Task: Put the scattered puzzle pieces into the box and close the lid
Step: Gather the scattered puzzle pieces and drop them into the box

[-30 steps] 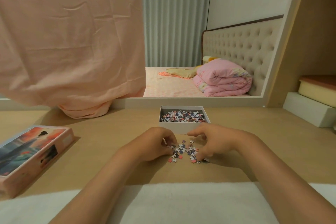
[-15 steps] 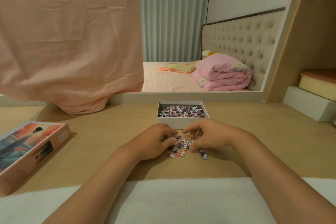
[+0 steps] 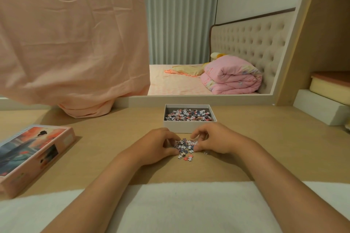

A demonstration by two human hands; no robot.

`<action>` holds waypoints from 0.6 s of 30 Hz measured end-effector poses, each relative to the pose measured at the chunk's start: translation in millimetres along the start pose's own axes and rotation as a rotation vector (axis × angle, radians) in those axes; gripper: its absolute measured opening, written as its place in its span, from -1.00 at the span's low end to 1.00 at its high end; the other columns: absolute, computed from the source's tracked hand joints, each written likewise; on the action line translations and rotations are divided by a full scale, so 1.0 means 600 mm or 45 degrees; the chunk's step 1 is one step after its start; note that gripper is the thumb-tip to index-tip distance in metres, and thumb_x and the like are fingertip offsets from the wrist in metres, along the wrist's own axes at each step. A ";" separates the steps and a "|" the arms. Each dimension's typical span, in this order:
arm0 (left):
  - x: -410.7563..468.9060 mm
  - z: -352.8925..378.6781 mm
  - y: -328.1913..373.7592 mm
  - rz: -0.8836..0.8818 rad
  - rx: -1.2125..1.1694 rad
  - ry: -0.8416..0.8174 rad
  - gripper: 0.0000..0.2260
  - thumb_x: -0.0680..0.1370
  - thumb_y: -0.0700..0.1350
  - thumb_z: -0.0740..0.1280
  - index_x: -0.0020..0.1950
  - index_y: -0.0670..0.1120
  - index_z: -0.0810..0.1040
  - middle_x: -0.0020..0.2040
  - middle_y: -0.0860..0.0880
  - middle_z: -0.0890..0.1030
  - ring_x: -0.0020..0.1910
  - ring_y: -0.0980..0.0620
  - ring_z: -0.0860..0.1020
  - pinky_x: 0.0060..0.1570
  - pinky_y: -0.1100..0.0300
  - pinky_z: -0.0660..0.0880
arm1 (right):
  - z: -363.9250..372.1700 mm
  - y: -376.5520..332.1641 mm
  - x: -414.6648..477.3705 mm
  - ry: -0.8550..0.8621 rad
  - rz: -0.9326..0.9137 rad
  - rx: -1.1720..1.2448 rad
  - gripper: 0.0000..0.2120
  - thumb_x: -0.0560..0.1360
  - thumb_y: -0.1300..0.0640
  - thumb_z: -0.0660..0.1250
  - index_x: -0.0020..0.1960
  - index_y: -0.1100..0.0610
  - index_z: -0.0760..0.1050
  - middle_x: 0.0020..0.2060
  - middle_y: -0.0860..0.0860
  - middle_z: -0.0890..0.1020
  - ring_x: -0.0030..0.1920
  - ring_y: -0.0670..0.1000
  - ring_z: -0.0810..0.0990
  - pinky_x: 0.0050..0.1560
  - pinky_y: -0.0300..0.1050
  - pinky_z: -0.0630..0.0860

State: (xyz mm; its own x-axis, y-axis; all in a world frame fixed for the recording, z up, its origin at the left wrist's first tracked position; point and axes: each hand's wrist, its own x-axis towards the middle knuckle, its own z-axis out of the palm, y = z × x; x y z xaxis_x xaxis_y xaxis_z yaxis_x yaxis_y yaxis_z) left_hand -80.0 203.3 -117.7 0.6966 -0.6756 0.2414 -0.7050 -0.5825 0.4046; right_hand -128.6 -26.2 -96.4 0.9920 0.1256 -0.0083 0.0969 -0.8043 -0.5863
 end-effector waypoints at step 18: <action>0.025 0.042 0.025 0.059 0.188 -0.069 -0.41 0.48 0.34 0.29 0.44 0.12 0.41 0.34 0.10 0.40 0.31 0.07 0.28 0.35 0.09 0.29 | -0.029 0.017 -0.015 -0.076 0.097 -0.130 -0.83 0.36 0.09 0.59 -0.06 -0.01 0.70 -0.31 -0.16 0.65 -0.33 -0.25 0.55 -0.25 -0.38 0.42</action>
State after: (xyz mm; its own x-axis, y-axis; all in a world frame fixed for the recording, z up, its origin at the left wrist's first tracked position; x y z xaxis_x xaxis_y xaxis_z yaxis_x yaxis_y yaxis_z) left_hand -83.2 173.0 -130.2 0.6578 -0.7240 0.2074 -0.7506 -0.6078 0.2591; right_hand -135.3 -45.5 -88.0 0.9906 0.0939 -0.0998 0.0322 -0.8673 -0.4967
